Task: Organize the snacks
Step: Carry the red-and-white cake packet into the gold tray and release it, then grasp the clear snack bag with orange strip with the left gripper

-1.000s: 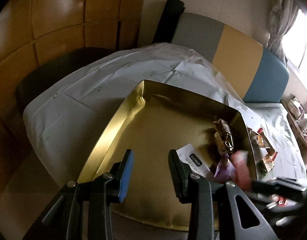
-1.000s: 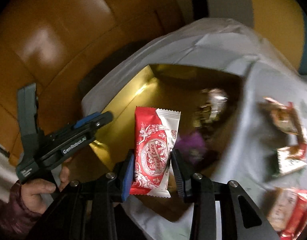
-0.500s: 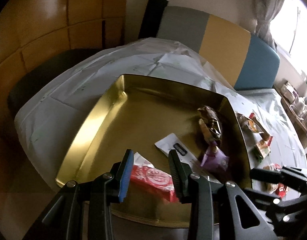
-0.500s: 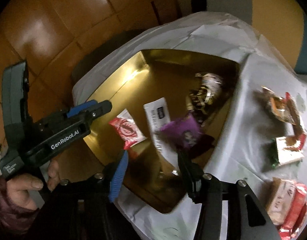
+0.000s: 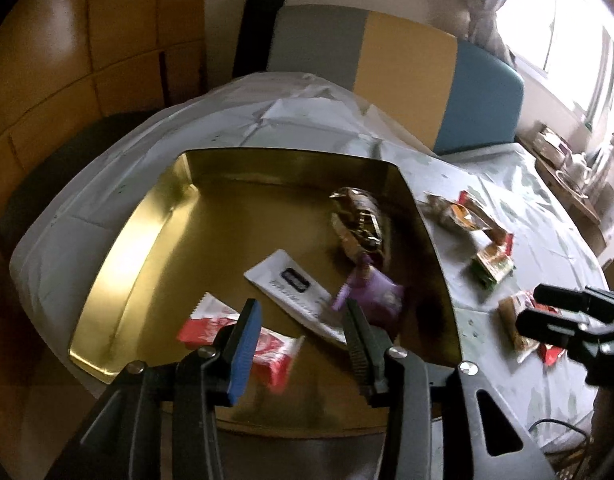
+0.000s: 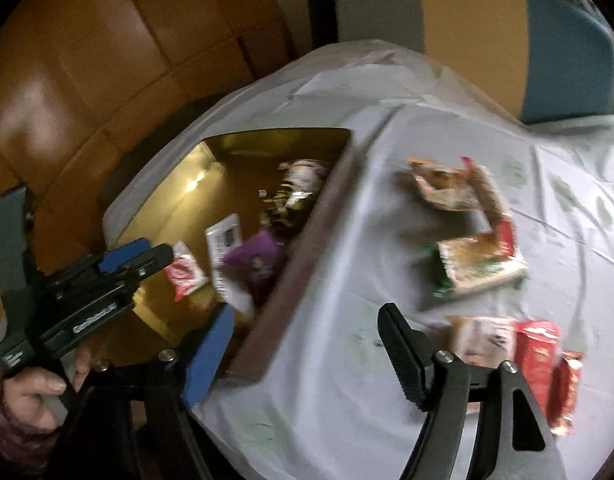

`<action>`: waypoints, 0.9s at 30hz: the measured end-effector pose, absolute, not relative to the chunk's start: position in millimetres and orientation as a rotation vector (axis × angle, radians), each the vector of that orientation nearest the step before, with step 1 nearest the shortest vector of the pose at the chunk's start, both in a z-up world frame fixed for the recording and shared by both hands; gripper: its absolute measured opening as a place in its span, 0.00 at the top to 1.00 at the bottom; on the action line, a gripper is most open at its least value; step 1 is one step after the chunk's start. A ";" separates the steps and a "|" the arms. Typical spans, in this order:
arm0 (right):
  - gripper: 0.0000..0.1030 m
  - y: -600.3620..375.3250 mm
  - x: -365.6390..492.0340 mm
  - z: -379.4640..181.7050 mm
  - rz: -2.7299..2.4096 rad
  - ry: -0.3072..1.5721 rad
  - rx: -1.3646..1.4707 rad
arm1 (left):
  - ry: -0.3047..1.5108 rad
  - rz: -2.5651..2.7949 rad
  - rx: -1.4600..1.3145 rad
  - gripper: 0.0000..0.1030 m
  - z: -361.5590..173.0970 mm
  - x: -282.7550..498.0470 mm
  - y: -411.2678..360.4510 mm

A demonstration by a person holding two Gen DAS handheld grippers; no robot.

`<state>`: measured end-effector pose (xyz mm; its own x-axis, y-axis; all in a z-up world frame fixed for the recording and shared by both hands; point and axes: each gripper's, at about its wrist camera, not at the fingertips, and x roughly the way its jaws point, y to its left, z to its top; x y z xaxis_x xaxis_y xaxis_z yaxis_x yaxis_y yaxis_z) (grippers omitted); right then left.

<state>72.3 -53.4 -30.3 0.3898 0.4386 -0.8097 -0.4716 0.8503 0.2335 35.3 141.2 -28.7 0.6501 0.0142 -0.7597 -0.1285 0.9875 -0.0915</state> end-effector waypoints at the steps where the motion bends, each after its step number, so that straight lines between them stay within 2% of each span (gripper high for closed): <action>1: 0.24 -58.7 72.8 -30.6 0.567 1.017 -0.037 | 0.858 0.075 -0.134 0.59 -28.3 34.7 138.3; 4: 0.21 -79.1 75.7 -29.7 0.518 1.014 -0.048 | 0.854 0.055 -0.118 0.59 -27.1 33.1 131.5; 19: 0.18 -234.0 110.6 -30.4 0.091 0.967 -0.147 | 0.896 -0.008 -0.046 0.59 -33.0 35.4 99.3; 27: 0.17 -303.3 126.3 -49.8 -0.085 1.045 0.103 | 0.896 -0.050 -0.027 0.59 -23.3 45.4 79.3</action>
